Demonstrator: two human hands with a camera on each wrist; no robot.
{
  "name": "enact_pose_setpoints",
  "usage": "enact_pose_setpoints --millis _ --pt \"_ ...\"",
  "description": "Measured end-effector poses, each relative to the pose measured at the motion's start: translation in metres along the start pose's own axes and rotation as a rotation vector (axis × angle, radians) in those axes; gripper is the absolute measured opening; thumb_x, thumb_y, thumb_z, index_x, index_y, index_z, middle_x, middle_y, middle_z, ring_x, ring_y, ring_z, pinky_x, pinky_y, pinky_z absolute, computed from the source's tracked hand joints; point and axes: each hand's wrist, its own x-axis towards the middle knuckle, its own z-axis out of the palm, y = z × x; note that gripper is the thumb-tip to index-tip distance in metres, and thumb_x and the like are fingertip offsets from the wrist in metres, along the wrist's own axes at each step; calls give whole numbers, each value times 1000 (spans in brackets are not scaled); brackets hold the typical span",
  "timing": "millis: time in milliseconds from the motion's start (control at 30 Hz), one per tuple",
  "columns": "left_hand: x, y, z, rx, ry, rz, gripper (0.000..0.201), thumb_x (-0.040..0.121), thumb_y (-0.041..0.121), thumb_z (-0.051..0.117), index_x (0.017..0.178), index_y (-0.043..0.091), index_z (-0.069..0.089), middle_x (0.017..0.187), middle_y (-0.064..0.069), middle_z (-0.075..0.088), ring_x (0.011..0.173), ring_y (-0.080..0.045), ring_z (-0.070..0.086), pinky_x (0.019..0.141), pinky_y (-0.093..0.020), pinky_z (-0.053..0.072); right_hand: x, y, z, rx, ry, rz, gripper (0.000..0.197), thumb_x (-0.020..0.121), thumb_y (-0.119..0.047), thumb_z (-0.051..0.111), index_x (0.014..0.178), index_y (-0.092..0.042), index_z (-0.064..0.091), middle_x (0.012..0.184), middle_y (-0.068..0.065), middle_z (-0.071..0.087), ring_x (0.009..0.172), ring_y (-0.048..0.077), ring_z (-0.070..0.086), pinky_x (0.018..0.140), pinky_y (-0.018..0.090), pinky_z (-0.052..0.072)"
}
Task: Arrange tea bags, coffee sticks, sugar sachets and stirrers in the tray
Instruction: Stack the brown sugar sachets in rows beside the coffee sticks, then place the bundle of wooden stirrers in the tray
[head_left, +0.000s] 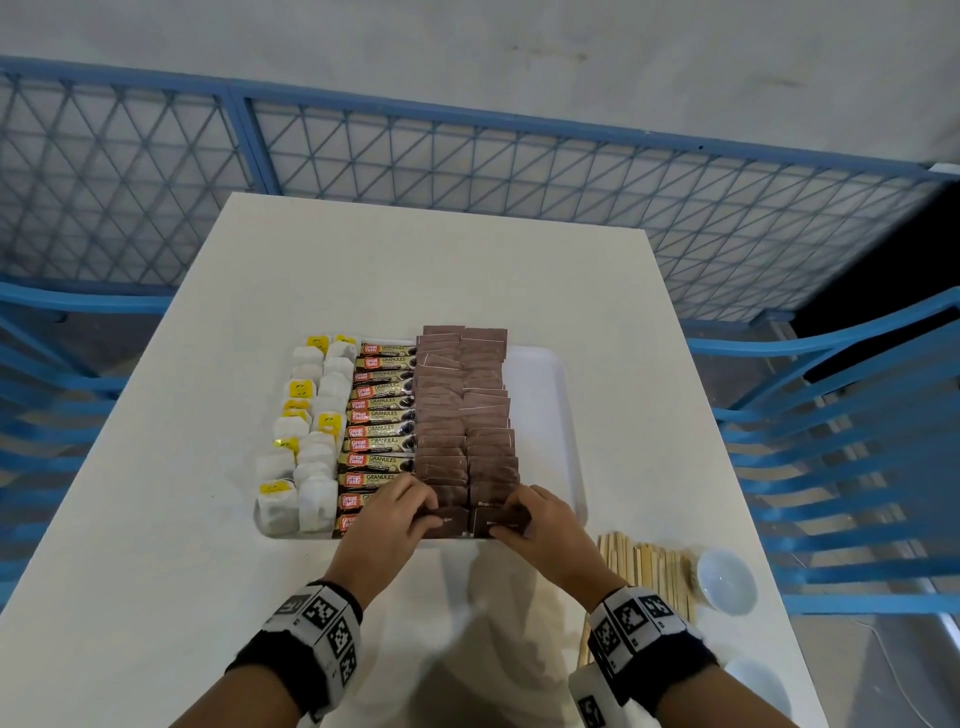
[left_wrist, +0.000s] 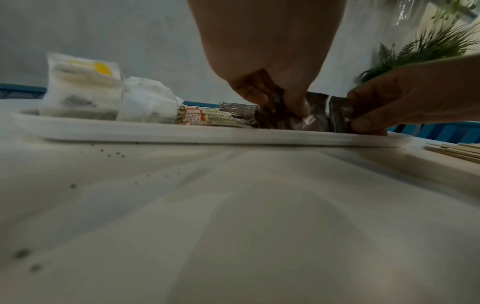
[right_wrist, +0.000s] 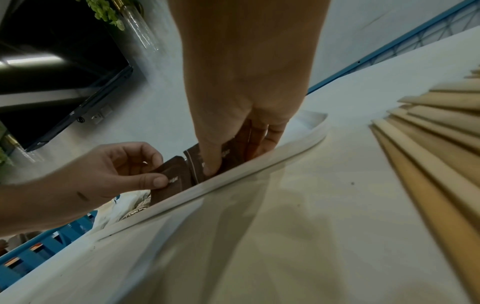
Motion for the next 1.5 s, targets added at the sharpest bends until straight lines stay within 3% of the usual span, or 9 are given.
enact_pose_setpoints --millis 267,467,667,833,1000,1100,1233,1333,1500 --pt "8 4 -3 117 -55 31 24 65 12 82 79 13 62 81 0 59 73 -17 56 65 -28 46 2 -2 -4 52 -13 59 29 79 -27 71 89 -23 44 93 -5 53 79 11 49 63 10 36" --pt "7 12 -6 143 -24 -106 40 75 20 75 109 9 58 103 -7 59 94 -23 55 83 -33 44 10 -3 -5 158 4 193 43 72 -22 78 87 -19 38 75 -11 44 65 6 43 54 12 33" --pt "-1 30 -8 109 74 -107 19 78 5 69 94 7 59 91 -6 55 79 -19 54 71 -28 47 -1 -9 -7 246 127 226 38 76 -29 75 95 -21 44 89 -5 48 71 4 44 60 11 36" --pt "-6 69 12 25 -279 -23 8 93 14 49 97 13 56 94 8 45 83 -7 48 71 -14 34 -44 0 -13 116 271 202 15 89 -23 59 100 -21 49 95 -7 45 79 3 45 68 9 36" --pt "-2 103 49 -1 -643 3 19 90 13 48 105 11 59 109 -4 53 97 -17 54 85 -22 41 -90 29 -22 -181 282 338 23 89 -10 51 111 -5 54 108 9 52 97 24 51 85 24 38" --pt "4 121 68 -27 -701 -63 25 93 20 50 115 12 57 119 -4 50 106 -17 54 88 -20 39 -104 40 -17 -305 312 392 20 69 -5 70 85 -3 58 79 14 63 68 29 61 62 40 56" --pt "11 140 89 -84 -705 -143 33 91 20 53 123 14 51 125 -5 45 109 -20 53 90 -26 40 -112 41 -18 -224 288 528 42 64 -1 75 99 3 53 94 20 58 83 32 59 71 39 54" --pt "14 147 102 -99 -671 -194 36 89 16 56 125 14 49 128 -6 44 111 -21 52 92 -25 40 -110 42 -10 -210 140 606 57 35 7 80 85 9 53 71 22 57 56 34 57 49 40 55" --pt "18 151 117 -184 -576 -302 38 86 13 60 122 13 50 126 -7 51 110 -21 54 96 -30 45 -107 48 -2 -169 251 785 46 90 -16 42 133 -7 27 127 16 37 114 31 44 92 36 43"
